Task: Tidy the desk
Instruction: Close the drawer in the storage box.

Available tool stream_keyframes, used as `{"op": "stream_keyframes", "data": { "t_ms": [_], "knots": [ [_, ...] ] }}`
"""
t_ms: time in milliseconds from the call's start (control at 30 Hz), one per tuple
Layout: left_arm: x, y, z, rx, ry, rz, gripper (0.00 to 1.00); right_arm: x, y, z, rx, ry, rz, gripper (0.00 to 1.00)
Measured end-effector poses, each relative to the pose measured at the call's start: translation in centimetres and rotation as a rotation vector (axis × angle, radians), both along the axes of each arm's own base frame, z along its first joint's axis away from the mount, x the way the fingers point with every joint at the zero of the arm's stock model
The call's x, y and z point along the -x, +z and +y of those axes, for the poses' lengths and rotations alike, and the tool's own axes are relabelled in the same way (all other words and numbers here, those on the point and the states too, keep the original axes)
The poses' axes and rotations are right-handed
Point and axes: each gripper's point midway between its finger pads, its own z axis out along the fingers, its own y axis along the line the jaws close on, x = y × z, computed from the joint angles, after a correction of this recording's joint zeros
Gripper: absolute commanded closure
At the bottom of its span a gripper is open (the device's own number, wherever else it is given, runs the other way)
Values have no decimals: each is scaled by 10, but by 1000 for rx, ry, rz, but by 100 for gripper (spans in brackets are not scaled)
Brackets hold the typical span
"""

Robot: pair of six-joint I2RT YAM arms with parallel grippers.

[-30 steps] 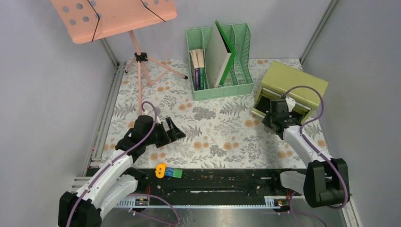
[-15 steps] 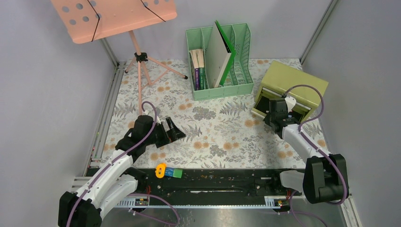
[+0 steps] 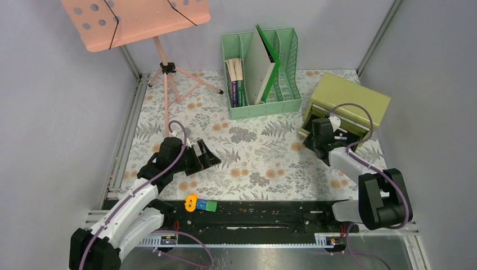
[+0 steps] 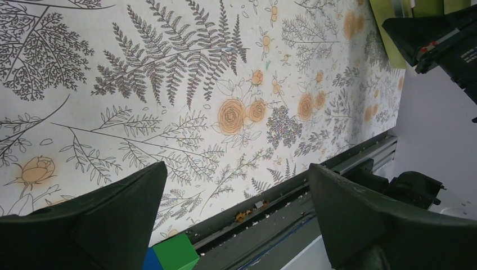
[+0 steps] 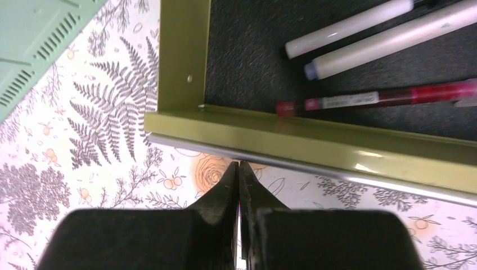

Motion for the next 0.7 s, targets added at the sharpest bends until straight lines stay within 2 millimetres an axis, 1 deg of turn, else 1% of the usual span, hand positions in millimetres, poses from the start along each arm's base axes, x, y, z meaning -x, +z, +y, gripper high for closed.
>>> {"op": "stream_keyframes", "data": {
  "t_ms": [133,233,367,500,700],
  "knots": [
    [1,0,0,-2,-2,-2,1,2,-11,13,33,31,24,100],
    [1,1,1,0,-3,-11,1,2,-16,16,64,34,36,100],
    [1,2,1,-2,-6,-15,1,-1,-17,10,105,1,39,100],
    [1,2,1,-4,-7,-16,1,-5,-14,2,134,-45,26,100],
    [1,1,1,-6,-9,-16,1,-6,-15,-2,171,-66,39,100]
  ]
}}
